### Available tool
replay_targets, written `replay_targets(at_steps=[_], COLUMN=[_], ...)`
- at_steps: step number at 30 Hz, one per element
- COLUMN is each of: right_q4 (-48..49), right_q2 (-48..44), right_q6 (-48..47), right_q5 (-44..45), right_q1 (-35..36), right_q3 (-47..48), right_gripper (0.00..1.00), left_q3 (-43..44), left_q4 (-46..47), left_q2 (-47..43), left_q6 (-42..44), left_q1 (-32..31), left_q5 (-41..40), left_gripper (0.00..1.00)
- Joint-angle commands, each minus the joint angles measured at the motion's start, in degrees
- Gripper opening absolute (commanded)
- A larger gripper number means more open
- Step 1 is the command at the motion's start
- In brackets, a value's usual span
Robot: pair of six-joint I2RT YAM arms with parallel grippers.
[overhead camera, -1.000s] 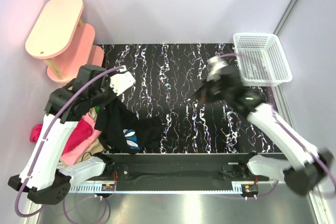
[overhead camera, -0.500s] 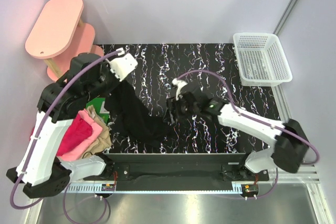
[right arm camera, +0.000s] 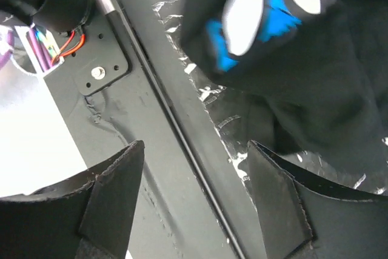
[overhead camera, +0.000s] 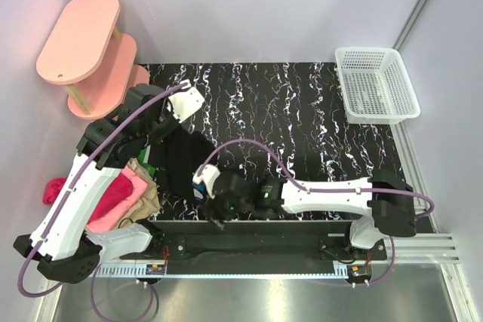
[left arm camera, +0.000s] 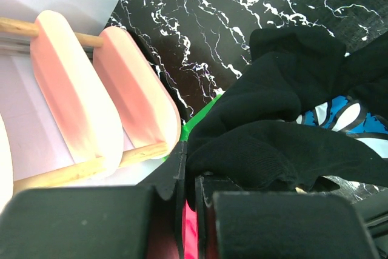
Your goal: Fold and stack the t-shirts
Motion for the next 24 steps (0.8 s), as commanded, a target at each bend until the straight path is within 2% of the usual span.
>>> replay_targets(at_steps=[1,10,13,17,18,20,21,24], right_q4=[1.93,2.81,2.99,4.92,5.18,6.50,6.68,7.38], right_q2=[3.70,11.96,14.69,16.46,16.37,15.32,14.80,9.80], right_q6=[-7.25,-11.64,-12.08,-12.53,-11.74,-10.08,-9.54,-8.40], right_q5=[12.56,14.50,15.90,16.96,16.26,15.55,15.20,15.55], right_q1=[4.44,5.24,5.25,4.11,2.97,1.91,1.12,-0.99], right_q3=[3.98,11.10,13.48,14.80,14.63,13.75,12.44,8.84], right_gripper=[0.77,0.75,0.68,0.51,0.32,0.15,0.01,0.00], left_q3=[0.60,0.42,0.33,0.25,-0.02,-0.28,-0.46,-0.46], left_q4=[3.82,3.73,3.64,3.64,3.73,3.64,3.64,3.64], left_q2=[-0.35,-0.62,-0.71,-1.06,-1.14,-1.50,-1.76,-2.46], left_q6=[0.26,0.52,0.70,0.88,1.05,1.31,1.58,2.28], left_q1=[-0.10,-0.10,-0.10,-0.10,-0.10,-0.10,-0.10,-0.10], left_q5=[-1.84,-2.54,-2.72,-2.98,-3.24,-3.60,-3.95,-4.74], left_gripper=[0.00,0.00,0.00,0.00,0.00,0.00,0.00,0.00])
